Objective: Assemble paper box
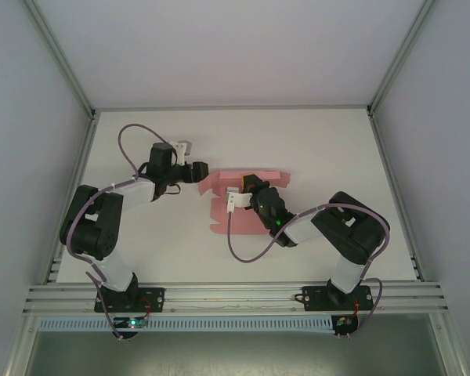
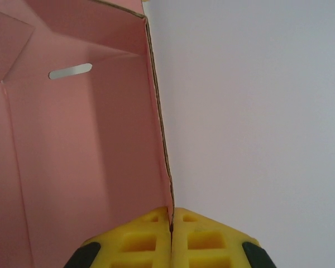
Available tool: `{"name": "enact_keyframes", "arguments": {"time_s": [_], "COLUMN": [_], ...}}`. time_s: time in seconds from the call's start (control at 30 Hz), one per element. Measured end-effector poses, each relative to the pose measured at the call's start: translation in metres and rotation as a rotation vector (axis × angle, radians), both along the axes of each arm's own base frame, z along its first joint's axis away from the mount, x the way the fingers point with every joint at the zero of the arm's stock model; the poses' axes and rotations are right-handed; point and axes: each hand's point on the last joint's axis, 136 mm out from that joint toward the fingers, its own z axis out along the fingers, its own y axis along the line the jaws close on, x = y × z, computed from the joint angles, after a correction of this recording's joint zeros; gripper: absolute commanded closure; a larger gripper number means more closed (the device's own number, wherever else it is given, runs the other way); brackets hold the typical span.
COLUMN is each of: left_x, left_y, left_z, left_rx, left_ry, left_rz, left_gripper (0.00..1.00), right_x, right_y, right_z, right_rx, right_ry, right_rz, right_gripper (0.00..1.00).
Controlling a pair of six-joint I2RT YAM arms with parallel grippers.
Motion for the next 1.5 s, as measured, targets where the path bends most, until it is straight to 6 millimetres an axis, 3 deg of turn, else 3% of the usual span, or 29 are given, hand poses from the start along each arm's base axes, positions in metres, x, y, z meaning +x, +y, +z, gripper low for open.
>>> {"name": "enact_keyframes", "arguments": {"time_s": [0.13, 0.27, 0.57, 0.7, 0.77, 0.8, 0.93, 0.97, 1.13, 1.33, 1.5], "left_x": [-0.031, -0.049, -0.058, -0.055, -0.057, -0.06, -0.08, -0.085, -0.101, -0.109, -0.108], "left_y": [-0.019, -0.035, -0.038, -0.029, -0.022, -0.019, -0.009, -0.007, -0.006, -0.012, -0.027], "left_z": [0.003, 0.008, 0.0, 0.0, -0.002, -0.004, -0.001, 0.003, 0.026, 0.023, 0.039], "left_rx": [-0.017, 0.004, 0.019, 0.043, 0.062, 0.073, 0.087, 0.083, 0.034, -0.025, -0.125], "left_ry": [-0.02, -0.07, -0.096, -0.089, -0.066, -0.053, -0.029, -0.032, -0.093, -0.075, -0.107], "left_rz": [-0.099, -0.174, -0.185, -0.12, -0.085, -0.071, -0.034, -0.028, -0.042, -0.07, -0.126], "left_gripper": [0.37, 0.45, 0.45, 0.3, 0.28, 0.25, 0.0, 0.0, 0.0, 0.0, 0.21], "right_x": [0.001, 0.001, 0.002, 0.002, 0.003, 0.005, 0.006, 0.006, 0.01, 0.001, -0.015], "right_y": [0.0, -0.002, -0.006, -0.008, -0.011, -0.013, -0.017, -0.019, -0.032, -0.042, -0.039], "right_z": [-0.001, -0.003, -0.007, -0.007, -0.006, -0.004, -0.001, 0.001, 0.035, 0.101, 0.121], "right_rx": [-0.005, -0.007, -0.021, -0.011, -0.006, 0.0, 0.028, 0.035, 0.137, 0.324, 0.394], "right_ry": [0.005, 0.013, 0.022, 0.041, 0.051, 0.052, 0.065, 0.067, 0.064, 0.03, 0.06], "right_rz": [-0.005, -0.016, -0.035, -0.046, -0.057, -0.065, -0.086, -0.09, -0.119, -0.074, -0.004], "right_gripper": [1.0, 1.0, 1.0, 1.0, 1.0, 1.0, 1.0, 1.0, 1.0, 1.0, 1.0]}}
